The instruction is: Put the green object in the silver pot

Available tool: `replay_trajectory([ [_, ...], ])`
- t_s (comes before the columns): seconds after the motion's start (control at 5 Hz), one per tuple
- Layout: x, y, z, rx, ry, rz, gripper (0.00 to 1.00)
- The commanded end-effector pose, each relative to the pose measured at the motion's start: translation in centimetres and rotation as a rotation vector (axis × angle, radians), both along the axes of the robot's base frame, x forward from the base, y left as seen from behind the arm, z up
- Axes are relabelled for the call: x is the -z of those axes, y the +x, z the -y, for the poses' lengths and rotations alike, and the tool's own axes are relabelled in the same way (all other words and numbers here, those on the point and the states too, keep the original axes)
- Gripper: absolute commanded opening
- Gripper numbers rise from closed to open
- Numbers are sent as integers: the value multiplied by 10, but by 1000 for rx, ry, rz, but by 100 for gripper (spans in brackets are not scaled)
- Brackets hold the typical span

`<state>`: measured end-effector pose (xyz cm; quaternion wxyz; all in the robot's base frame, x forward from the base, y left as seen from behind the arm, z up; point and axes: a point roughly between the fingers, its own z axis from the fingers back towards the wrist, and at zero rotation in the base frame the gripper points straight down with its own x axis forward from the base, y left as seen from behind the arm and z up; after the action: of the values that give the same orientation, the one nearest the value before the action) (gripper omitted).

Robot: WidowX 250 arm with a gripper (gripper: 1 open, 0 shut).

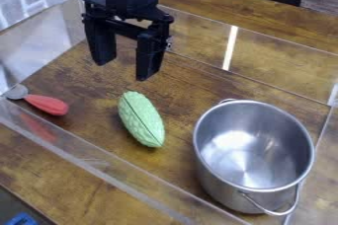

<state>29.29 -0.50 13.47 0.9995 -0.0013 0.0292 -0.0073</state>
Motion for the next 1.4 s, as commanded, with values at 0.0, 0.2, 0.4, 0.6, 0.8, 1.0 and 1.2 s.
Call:
replay_trajectory([
  [0.0,7,-1,1,23,3,-8,100],
  [0.2,16,-3,3,-59,4,4,100],
  [0.4,23,-2,4,-148,8,16,100],
  [0.6,29,-2,5,-317,9,24,100],
  [0.8,36,-1,5,-535,-8,48,100],
  [1.0,45,-1,6,-703,-46,75,100],
  [1.2,55,-2,6,-755,-78,85,100],
])
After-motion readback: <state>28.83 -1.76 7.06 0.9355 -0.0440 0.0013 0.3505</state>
